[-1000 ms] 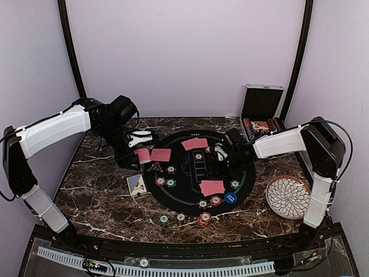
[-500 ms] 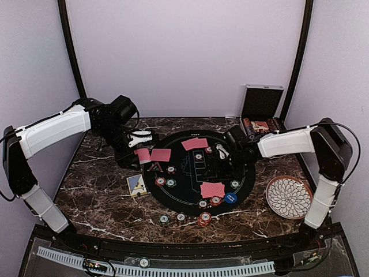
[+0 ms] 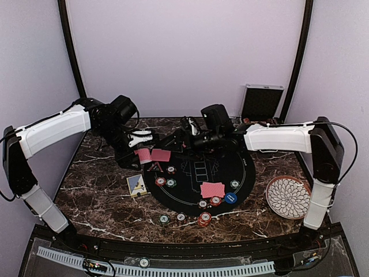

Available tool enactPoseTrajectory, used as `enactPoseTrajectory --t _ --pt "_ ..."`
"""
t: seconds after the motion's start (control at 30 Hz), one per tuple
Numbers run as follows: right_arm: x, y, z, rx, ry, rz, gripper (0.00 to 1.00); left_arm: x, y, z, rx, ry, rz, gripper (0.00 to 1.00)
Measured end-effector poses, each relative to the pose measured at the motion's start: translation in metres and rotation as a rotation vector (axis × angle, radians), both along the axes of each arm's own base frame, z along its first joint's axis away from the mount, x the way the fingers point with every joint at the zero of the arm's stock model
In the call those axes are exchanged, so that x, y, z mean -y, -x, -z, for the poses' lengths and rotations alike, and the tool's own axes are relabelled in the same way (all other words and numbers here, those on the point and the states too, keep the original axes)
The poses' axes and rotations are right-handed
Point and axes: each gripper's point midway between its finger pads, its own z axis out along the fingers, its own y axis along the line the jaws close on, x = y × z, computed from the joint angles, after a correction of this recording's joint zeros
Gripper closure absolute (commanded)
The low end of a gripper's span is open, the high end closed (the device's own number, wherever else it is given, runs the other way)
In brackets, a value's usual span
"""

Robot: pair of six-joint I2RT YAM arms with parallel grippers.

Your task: Distribute texas hold em gaming equipment

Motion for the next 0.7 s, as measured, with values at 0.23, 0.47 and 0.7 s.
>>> enactPoseTrajectory --t 0.23,0.47,0.7 --pt "-0.032 0.016 0.021 -0.059 -0.001 -0.053 0.01 0.003 -0.001 -0.005 0.004 0.016 -0.005 1.0" --pt "-0.038 0.015 0.013 -0.068 -0.046 -0.048 0.02 0.005 -0.002 -0.007 0.004 0.026 -0.004 1.0" --pt "-0.059 0.011 0.011 -0.116 -0.127 -0.073 0.05 0.005 -0.001 -0.008 0.001 0.034 -0.009 1.0"
